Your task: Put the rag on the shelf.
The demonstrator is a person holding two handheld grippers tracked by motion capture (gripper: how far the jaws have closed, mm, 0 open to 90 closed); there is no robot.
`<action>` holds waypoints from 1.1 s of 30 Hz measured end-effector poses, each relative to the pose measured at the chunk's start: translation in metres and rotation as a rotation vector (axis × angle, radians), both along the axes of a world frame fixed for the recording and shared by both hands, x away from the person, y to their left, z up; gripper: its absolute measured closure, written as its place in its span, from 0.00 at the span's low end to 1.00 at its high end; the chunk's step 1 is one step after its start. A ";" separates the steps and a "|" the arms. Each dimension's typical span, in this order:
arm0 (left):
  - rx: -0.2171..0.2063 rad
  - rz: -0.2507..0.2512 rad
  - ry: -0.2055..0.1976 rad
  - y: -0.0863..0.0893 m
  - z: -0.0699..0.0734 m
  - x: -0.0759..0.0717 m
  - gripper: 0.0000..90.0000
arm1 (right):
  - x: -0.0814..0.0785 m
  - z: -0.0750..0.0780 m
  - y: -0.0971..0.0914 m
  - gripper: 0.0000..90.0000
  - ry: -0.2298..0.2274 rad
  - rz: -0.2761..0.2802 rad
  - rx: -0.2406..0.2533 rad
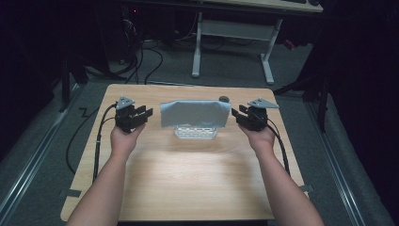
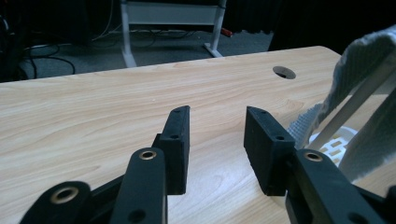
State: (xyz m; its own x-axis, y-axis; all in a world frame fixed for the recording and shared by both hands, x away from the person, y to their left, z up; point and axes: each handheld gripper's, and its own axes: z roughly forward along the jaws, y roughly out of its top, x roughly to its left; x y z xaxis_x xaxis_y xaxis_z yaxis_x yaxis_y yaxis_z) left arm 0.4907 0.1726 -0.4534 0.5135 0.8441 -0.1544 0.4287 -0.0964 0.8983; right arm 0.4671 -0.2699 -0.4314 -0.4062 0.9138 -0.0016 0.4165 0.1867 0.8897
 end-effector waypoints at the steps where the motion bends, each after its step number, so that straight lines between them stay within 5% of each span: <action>1: 0.001 0.006 -0.003 0.002 0.000 -0.003 0.67 | -0.003 0.000 -0.002 0.65 -0.015 -0.001 -0.001; 11: 0.026 -0.002 0.005 0.012 -0.012 -0.037 0.65 | -0.030 0.000 -0.013 0.58 -0.026 0.004 -0.061; 23: 0.034 -0.029 -0.004 0.011 -0.015 -0.087 0.61 | -0.073 0.001 -0.012 0.54 -0.030 0.030 -0.075; 27: 0.025 -0.053 0.018 0.005 -0.022 -0.106 0.58 | -0.093 -0.011 -0.007 0.50 -0.047 0.053 -0.106; 33: 0.042 -0.126 0.051 -0.012 -0.044 -0.136 0.57 | -0.120 -0.041 0.001 0.45 0.031 0.092 -0.096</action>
State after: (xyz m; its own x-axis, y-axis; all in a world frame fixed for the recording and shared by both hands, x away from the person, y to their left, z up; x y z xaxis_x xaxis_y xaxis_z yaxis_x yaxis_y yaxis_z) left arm 0.3550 0.1611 -0.4978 0.6081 0.7798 -0.1487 0.4555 -0.1894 0.8699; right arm 0.3470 -0.2692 -0.4728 -0.4894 0.8690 -0.0730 0.4211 0.3088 0.8528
